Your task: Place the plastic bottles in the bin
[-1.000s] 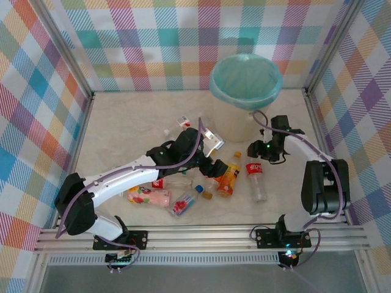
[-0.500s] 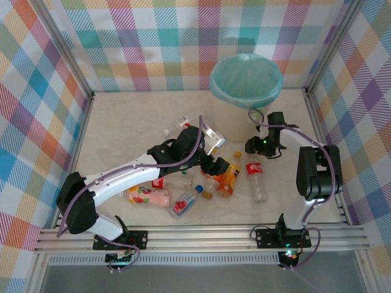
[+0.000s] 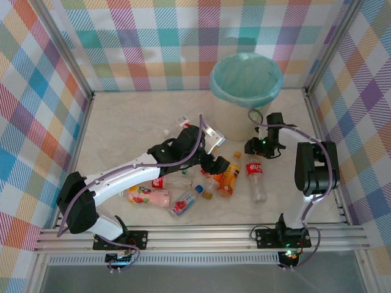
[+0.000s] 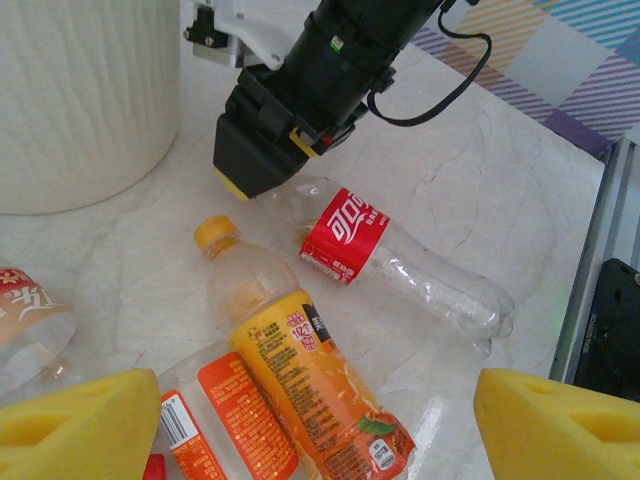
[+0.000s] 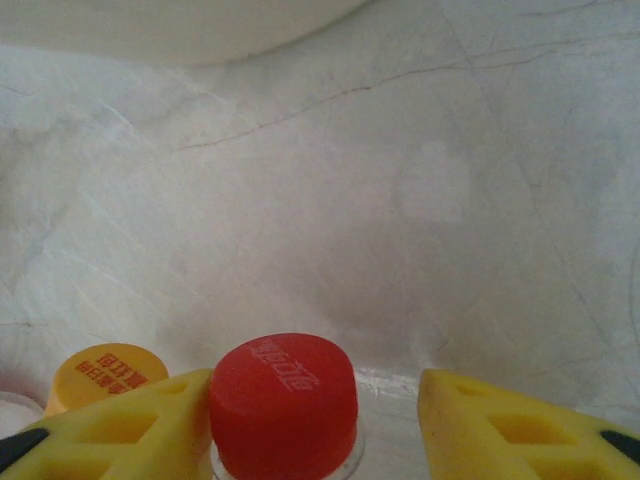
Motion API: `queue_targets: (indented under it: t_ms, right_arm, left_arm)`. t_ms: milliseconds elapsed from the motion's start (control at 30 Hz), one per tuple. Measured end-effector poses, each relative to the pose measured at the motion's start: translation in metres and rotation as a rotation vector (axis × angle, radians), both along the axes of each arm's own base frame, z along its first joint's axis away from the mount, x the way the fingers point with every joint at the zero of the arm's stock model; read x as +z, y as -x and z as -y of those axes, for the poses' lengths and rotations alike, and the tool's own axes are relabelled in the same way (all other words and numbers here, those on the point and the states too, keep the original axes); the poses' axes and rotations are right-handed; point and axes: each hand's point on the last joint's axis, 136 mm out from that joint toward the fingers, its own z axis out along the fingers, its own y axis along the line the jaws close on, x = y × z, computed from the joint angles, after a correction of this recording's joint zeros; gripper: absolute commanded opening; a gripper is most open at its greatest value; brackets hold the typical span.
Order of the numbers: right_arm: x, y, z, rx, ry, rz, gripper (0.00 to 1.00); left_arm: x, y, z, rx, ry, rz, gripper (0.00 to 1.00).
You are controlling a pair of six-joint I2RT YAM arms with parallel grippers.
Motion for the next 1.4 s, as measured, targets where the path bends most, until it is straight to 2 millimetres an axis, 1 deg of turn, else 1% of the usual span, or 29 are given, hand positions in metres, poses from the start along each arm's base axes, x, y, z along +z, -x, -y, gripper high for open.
queue_targets:
  t_ms: [100, 267, 333, 433, 567, 700, 800, 900, 1100, 1233, 1300, 1400]
  right_arm:
    - [-0.005, 0.002, -0.001, 0.003, -0.007, -0.019, 0.42]
    - [-0.004, 0.003, -0.002, 0.003, -0.010, -0.023, 0.34]
    - [-0.001, 0.004, 0.000, -0.001, 0.002, -0.018, 0.31]
    - [0.012, 0.002, 0.005, -0.013, 0.030, 0.017, 0.27]
    - [0.040, -0.004, 0.012, -0.033, 0.061, 0.104, 0.24]
    - [0.072, -0.007, 0.019, -0.068, 0.091, 0.197, 0.23]
    - [0.094, -0.006, 0.025, -0.094, 0.112, 0.254, 0.23]
    - [0.112, 0.000, 0.030, -0.123, 0.126, 0.289, 0.22]
    - [0.144, 0.018, 0.034, -0.170, 0.117, 0.343, 0.20]
    - [0.173, 0.039, 0.034, -0.190, 0.099, 0.388, 0.18]
    - [0.193, 0.051, 0.032, -0.194, 0.087, 0.422, 0.16]
    - [0.239, 0.060, 0.022, -0.180, 0.060, 0.521, 0.15]
  left_arm:
    - [0.001, 0.000, 0.000, 0.000, 0.001, 0.001, 0.82]
    - [0.003, -0.002, 0.000, 0.005, 0.002, 0.006, 0.82]
    - [0.006, -0.002, 0.001, 0.005, 0.006, 0.011, 0.82]
    - [0.013, -0.003, 0.002, -0.001, 0.011, 0.026, 0.82]
    - [0.024, -0.005, 0.004, -0.008, 0.020, 0.048, 0.82]
    - [0.032, -0.005, 0.005, -0.012, 0.032, 0.064, 0.82]
    - [0.038, -0.004, 0.004, -0.013, 0.043, 0.073, 0.82]
    - [0.050, -0.004, 0.004, -0.014, 0.063, 0.087, 0.81]
    - [0.089, -0.001, 0.003, -0.020, 0.132, 0.138, 0.80]
    - [0.119, -0.003, 0.000, -0.006, 0.163, 0.176, 0.78]
    - [0.135, -0.005, -0.003, 0.013, 0.171, 0.196, 0.77]
    - [0.161, -0.011, -0.010, 0.056, 0.187, 0.232, 0.76]
